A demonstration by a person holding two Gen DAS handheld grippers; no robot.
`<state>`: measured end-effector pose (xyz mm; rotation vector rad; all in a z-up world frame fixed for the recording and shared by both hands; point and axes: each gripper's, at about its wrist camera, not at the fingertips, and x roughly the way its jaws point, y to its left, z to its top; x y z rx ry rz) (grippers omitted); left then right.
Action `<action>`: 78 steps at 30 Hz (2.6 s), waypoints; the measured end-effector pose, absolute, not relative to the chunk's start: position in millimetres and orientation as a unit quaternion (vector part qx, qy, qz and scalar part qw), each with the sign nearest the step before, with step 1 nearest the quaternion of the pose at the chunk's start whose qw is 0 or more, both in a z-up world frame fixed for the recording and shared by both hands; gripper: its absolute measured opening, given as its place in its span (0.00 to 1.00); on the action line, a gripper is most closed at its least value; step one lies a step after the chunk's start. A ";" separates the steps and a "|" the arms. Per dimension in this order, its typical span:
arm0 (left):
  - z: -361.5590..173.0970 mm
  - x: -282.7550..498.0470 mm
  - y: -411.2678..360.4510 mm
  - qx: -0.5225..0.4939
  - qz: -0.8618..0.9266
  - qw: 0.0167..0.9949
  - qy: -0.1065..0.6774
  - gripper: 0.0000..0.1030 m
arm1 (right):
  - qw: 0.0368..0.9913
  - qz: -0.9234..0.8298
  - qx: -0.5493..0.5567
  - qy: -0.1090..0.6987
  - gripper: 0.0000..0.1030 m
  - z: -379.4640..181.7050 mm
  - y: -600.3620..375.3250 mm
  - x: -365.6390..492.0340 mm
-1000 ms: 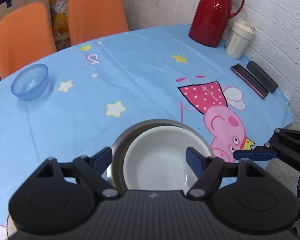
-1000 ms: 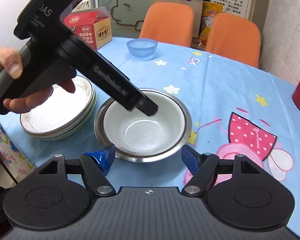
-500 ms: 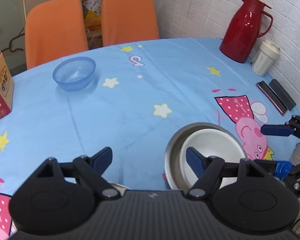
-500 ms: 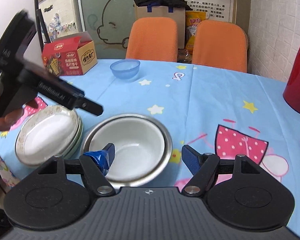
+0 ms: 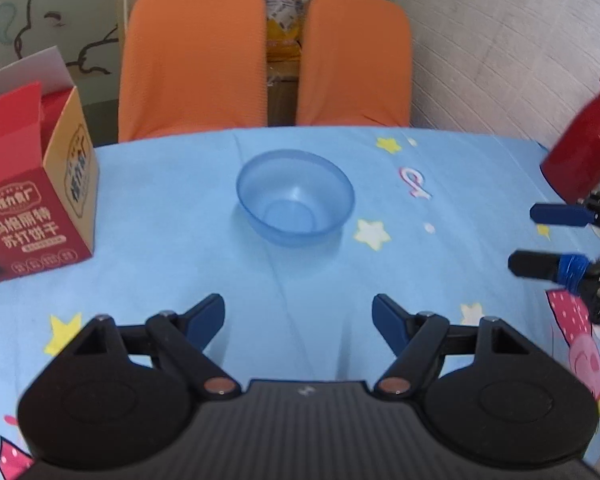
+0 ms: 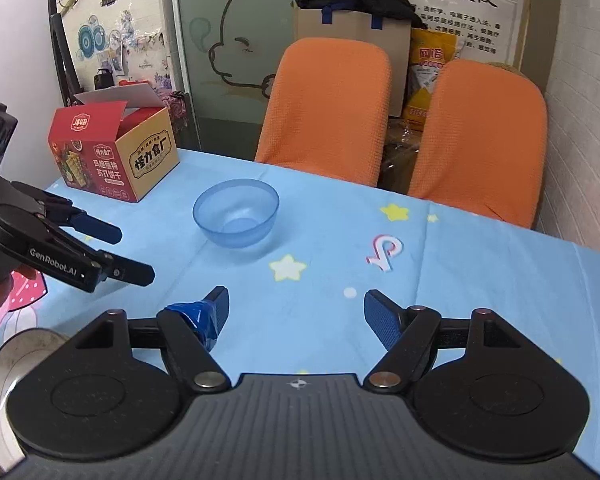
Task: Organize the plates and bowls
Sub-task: 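Grasp the translucent blue bowl rim with the left gripper, then lower the blue bowl into the white bowl and open the left gripper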
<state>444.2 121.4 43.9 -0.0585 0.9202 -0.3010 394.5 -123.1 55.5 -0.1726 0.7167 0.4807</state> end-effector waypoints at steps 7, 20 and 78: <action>25.2 516.9 130.0 -0.087 -0.119 0.885 0.441 0.73 | 0.876 0.269 -0.102 0.387 0.59 15.4 -80.0 453.2; -1.9 567.7 106.4 -0.083 -0.125 0.879 0.453 0.73 | 0.851 0.313 -0.129 0.403 0.59 -14.3 -33.4 477.0; 19.6 282.3 -35.8 0.008 -0.272 0.858 0.436 0.54 | 0.929 0.177 -0.064 0.320 0.60 -2.8 -145.1 191.0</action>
